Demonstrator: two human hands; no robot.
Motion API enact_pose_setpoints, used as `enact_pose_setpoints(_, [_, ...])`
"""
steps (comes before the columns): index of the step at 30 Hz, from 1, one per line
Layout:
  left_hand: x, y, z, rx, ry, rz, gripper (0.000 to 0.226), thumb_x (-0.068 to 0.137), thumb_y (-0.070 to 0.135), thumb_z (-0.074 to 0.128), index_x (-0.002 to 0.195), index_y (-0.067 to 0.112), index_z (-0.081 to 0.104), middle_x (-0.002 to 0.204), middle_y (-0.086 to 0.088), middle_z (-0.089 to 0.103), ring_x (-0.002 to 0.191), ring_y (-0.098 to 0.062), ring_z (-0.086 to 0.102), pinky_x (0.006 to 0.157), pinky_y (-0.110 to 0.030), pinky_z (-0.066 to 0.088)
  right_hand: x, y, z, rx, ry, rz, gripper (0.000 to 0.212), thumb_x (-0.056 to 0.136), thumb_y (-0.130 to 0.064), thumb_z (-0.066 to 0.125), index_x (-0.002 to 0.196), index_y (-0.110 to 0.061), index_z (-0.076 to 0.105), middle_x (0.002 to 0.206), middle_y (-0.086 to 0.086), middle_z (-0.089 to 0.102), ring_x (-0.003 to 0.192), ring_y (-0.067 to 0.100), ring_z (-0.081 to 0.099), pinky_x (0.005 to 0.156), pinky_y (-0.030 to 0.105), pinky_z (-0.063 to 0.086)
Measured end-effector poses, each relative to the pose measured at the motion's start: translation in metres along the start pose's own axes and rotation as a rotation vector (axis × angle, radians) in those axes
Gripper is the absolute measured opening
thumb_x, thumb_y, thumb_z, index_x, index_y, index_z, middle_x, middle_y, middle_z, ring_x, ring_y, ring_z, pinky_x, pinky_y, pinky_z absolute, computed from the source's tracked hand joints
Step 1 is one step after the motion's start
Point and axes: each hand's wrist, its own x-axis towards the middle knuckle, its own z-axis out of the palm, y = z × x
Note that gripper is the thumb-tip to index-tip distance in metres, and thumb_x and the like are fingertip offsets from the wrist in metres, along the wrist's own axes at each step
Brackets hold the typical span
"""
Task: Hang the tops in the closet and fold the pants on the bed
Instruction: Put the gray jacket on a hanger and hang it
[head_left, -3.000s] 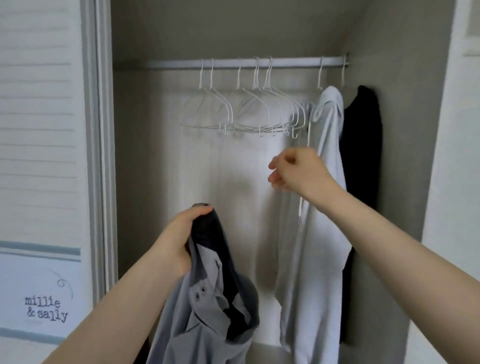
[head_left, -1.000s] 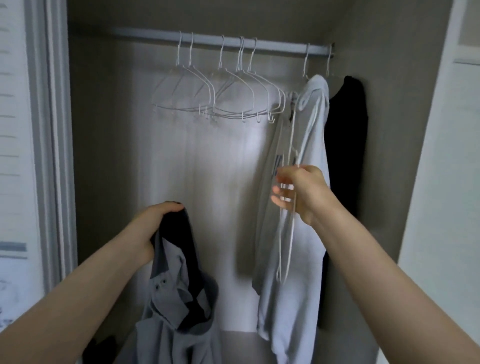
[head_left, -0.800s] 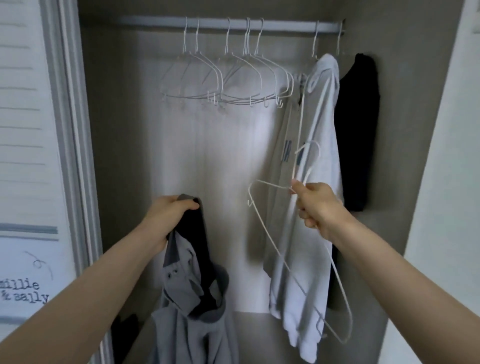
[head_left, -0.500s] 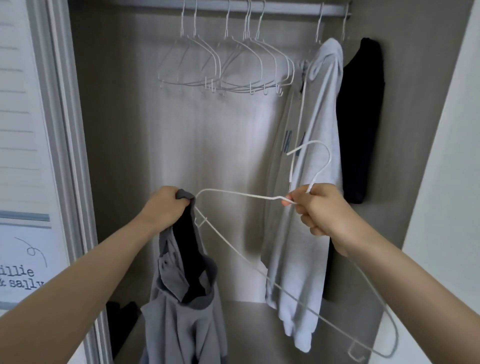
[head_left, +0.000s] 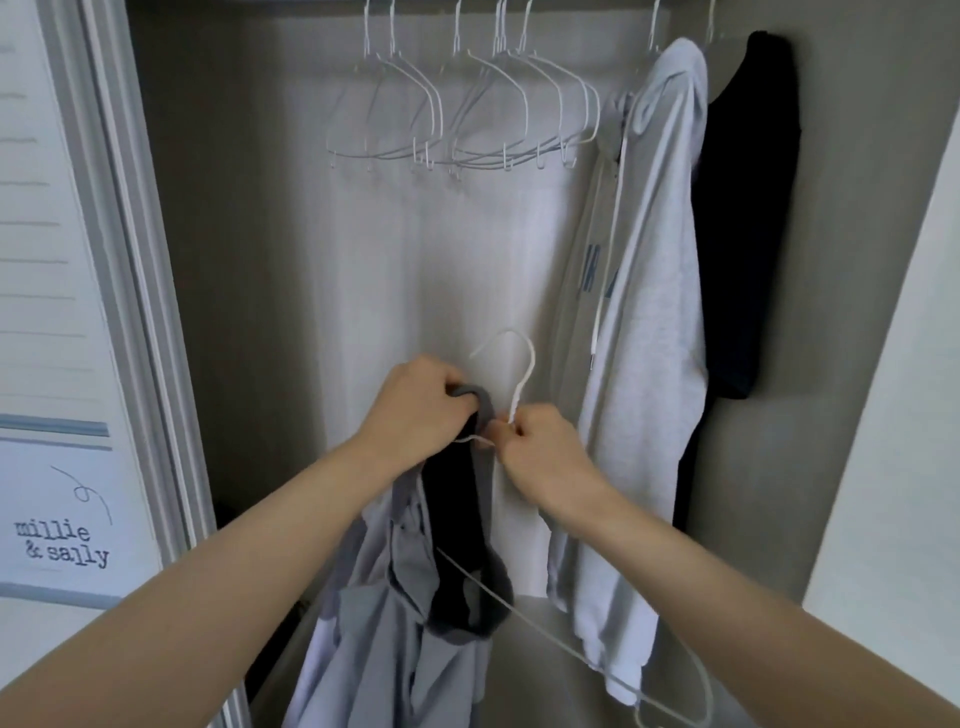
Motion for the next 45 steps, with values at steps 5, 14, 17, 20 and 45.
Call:
enact_pose_setpoints(5, [-0.009,0.002,-0.007,-0.126,-0.202,0.075,0.024,0.087,0.04,0.062,0.093,0.022,0.076,0.082,-0.003,0.07,0.072,0.002,0.057,0.064,-0.018,0.039,0.005,0.016,0.001,0.541,0.094,0.009,0.036,0.094,-0.022,0.055,0.063,-0.005,0.055,0.046,-0.007,0.039,0.045,0.011,0.033,0.047,0.025,0.025])
enact_pose_setpoints(14, [0.002,-0.023,-0.011,0.173,-0.108,0.245,0.051,0.083,0.064,0.054,0.062,0.022,0.034,0.053,0.006,0.041,0.053,-0.009,0.04,0.052,-0.031,0.029,0.004,0.011,-0.023,0.344,0.251,-0.359,0.012,0.097,-0.023,0.05,0.092,-0.034,0.047,0.068,0.003,0.06,0.062,0.018,0.055,0.063,0.034,0.045])
enact_pose_setpoints(17, [0.005,-0.032,-0.011,0.006,0.0,0.136,0.051,0.088,0.048,0.063,0.063,0.014,0.035,0.053,0.005,0.034,0.053,-0.013,0.032,0.051,-0.029,0.029,0.003,0.015,-0.029,0.011,0.333,-0.489,0.022,0.094,-0.011,0.051,0.115,-0.015,0.053,0.11,-0.007,0.055,0.104,0.008,0.052,0.085,0.005,0.034])
enact_pose_setpoints(20, [0.009,-0.031,-0.016,-0.119,0.133,0.021,0.051,0.089,0.042,0.065,0.061,0.012,0.034,0.056,0.001,0.033,0.055,-0.018,0.029,0.048,-0.023,0.025,-0.011,0.026,-0.023,0.037,0.329,-0.597,0.022,0.09,-0.005,0.049,0.107,-0.017,0.056,0.105,-0.009,0.054,0.096,-0.002,0.052,0.081,0.006,0.039])
enact_pose_setpoints(45, [-0.034,-0.091,-0.087,-0.08,0.362,-0.162,0.077,0.074,0.08,0.052,0.056,0.006,0.05,0.047,-0.001,0.047,0.051,-0.015,0.047,0.058,-0.031,0.038,0.004,0.094,-0.067,-0.705,0.209,-0.767,0.008,0.091,-0.032,0.061,0.092,-0.025,0.065,0.081,-0.018,0.061,0.111,0.019,0.048,0.096,0.045,0.024])
